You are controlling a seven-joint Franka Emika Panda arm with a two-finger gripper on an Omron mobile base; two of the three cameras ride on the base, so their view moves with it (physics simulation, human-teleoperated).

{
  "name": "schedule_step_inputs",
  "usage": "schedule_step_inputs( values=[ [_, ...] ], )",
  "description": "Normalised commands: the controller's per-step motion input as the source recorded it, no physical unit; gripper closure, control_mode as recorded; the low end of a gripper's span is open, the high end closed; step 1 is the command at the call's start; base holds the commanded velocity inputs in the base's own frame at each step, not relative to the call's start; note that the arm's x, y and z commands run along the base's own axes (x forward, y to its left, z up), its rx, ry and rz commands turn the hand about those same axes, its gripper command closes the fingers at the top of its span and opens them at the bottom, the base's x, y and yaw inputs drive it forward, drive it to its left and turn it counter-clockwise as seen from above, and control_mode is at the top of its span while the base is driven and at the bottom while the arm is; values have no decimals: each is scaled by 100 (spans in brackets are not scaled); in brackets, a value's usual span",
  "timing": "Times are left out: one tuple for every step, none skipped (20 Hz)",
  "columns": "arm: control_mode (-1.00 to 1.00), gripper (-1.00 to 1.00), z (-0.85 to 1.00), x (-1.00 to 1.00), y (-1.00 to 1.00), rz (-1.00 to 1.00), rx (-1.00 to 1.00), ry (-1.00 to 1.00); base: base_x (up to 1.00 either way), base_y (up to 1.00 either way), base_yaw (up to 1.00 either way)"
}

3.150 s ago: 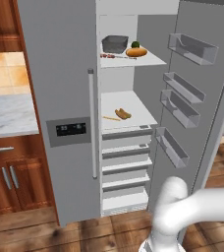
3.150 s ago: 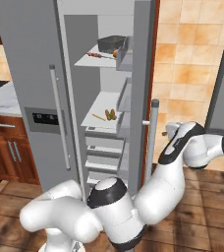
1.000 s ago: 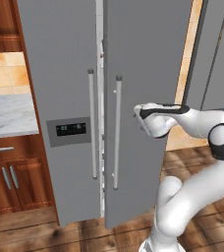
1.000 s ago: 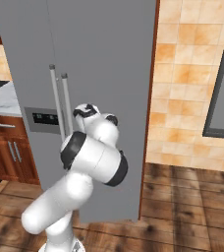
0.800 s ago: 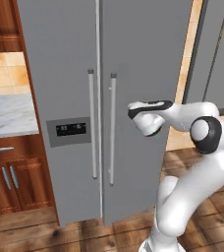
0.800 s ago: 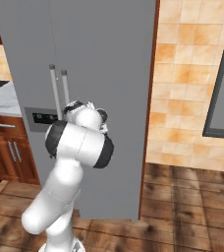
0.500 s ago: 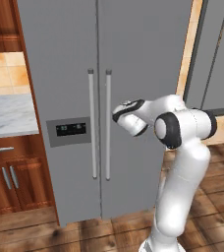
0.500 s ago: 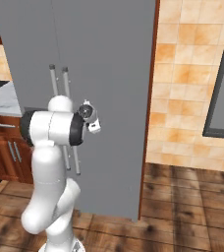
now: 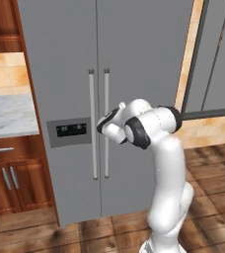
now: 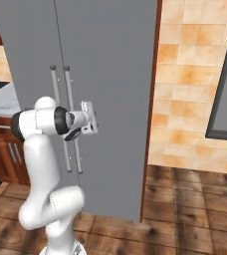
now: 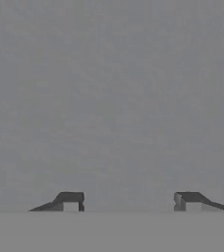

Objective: Place the tupperware on the top shelf of the fridge. Make space for the tupperware among the existing items by rearranging them on the shelves if needed. Close the fridge door when finished.

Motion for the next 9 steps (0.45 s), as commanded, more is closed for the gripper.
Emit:
schedule_step_inputs(
  values=[
    [-100, -100, 37, 100, -73, -5, 14, 6, 0, 0, 0],
    [-100, -100, 41, 100, -76, -4, 15, 4, 0, 0, 0],
    [-100, -100, 49, 91, -79, -3, 16, 2, 0, 0, 0],
    [-100, -100, 68, 65, -76, -2, 14, 6, 0, 0, 0],
    [-100, -100, 96, 46, -73, -1, 14, 11, 0, 0, 0],
    [-100, -100, 100, 33, -61, -1, 12, 14, 0, 0, 0],
    [-100, -100, 100, 20, -55, -2, 11, 17, 0, 0, 0],
    [-100, -100, 100, 9, -35, -2, 7, 19, 0, 0, 0],
    [-100, -100, 100, 4, -29, -1, 5, 19, 0, 0, 0]
  ],
)
